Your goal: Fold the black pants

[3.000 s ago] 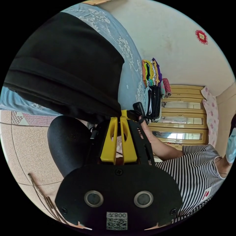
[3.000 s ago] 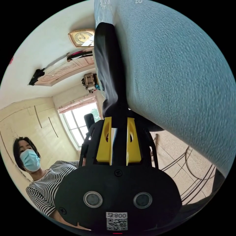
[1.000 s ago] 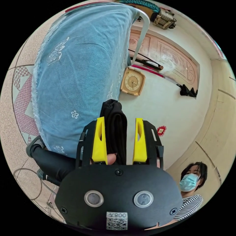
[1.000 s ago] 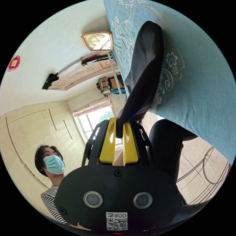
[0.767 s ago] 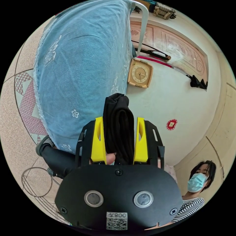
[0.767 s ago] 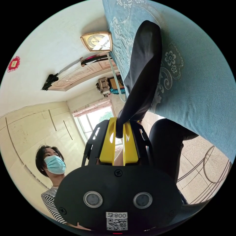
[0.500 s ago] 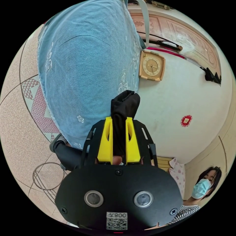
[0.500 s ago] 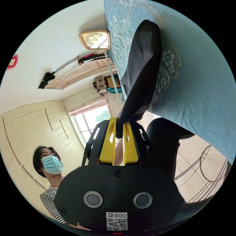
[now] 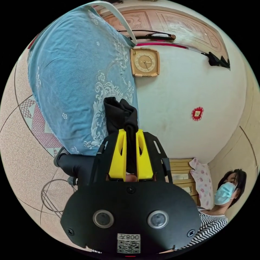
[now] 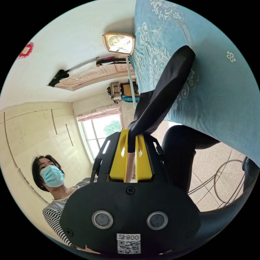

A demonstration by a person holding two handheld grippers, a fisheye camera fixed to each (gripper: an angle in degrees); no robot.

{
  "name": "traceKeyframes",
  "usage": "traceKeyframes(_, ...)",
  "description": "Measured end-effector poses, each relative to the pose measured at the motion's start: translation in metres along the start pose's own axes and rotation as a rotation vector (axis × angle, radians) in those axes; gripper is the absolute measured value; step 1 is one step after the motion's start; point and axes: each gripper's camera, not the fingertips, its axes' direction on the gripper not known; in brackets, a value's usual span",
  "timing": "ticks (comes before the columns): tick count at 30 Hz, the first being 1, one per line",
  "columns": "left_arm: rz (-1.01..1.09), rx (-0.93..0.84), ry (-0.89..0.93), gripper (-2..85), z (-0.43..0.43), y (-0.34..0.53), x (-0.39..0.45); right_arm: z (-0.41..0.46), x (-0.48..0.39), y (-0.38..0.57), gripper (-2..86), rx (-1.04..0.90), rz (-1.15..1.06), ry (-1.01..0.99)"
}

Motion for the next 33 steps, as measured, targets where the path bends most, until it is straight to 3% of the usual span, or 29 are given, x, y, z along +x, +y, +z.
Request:
traceKeyframes(9, 0.109, -0.113, 0.005, 6.2, 0.09, 0.003, 0.176, -0.107, 0.046, 0.094, 0.0, 0.062, -0.1, -0.087)
traceKeyframes(15, 0.187, -0.266, -0.011, 6.2, 0.216, -0.002, 0.305, -0.216, 0.085, 0.16, -0.1, 0.213, -0.17, -0.134)
traceKeyframes(23, 0.427, -0.56, 0.14, 6.1, 0.503, 0.012, 0.554, -0.42, 0.082, 0.244, 0.0, 0.52, -0.404, -0.114)
traceKeyframes(28, 0.558, -0.744, 0.284, 6.2, 0.693, 0.055, 0.709, -0.565, 0.055, 0.323, 0.0, 0.773, -0.603, 0.048)
traceKeyframes(33, 0.683, -0.932, 0.308, 6.4, 0.866, 0.113, 0.823, -0.656, 0.085, 0.388, 0.1, 0.98, -0.63, 0.184)
